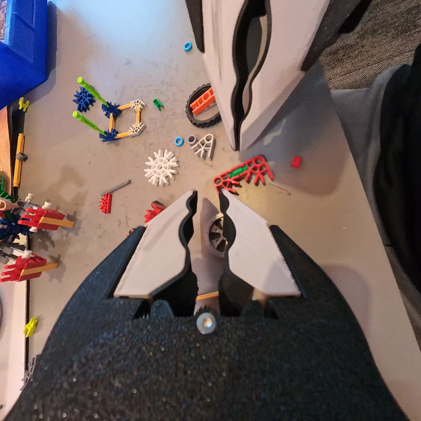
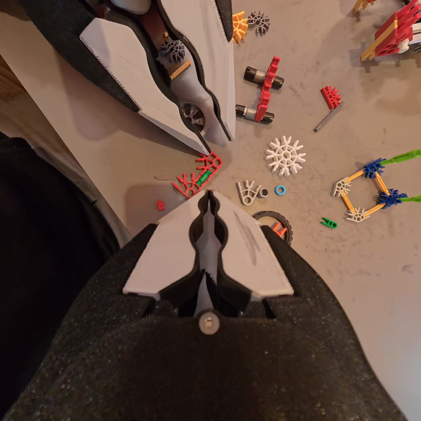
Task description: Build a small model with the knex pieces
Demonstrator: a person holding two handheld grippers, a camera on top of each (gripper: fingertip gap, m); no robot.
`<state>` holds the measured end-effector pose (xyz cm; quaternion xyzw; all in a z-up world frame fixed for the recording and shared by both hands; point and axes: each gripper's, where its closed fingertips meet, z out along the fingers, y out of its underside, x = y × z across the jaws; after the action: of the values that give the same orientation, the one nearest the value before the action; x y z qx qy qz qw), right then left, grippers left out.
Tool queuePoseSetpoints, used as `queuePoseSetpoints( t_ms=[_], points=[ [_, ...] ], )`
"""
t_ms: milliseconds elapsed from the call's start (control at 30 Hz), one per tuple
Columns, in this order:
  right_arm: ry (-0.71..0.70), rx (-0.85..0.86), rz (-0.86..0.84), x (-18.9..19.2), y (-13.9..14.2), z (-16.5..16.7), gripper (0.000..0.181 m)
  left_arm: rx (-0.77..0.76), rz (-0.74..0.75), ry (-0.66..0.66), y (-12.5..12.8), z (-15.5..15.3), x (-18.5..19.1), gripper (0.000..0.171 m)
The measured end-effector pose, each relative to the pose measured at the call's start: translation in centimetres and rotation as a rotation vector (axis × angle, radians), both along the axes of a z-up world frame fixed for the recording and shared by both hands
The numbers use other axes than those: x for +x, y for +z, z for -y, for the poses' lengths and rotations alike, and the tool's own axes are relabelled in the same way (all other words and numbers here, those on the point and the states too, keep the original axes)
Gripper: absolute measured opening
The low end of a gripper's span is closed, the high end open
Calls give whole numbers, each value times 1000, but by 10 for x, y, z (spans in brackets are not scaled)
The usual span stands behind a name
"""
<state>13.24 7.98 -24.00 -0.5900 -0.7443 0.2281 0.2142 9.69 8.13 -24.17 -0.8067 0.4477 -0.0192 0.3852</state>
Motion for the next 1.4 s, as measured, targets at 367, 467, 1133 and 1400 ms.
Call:
queuePoseSetpoints(
  t_ms=[367,467,1133,1400],
  points=[
    [-44,-18,-18,8,7,-2,15,-11,5,22,-2,-3,-7,16],
    [-38,-38,-15,8,6,5,21,-13,6,26,-1,-3,-9,16],
    [-110,17,-8,-6,-13,7,15,-62,28,23,-3,4,-8,11],
    [-131,16,-24,-2,-7,-1,23,-77,44,10,-4,7,-5,11]
  ],
)
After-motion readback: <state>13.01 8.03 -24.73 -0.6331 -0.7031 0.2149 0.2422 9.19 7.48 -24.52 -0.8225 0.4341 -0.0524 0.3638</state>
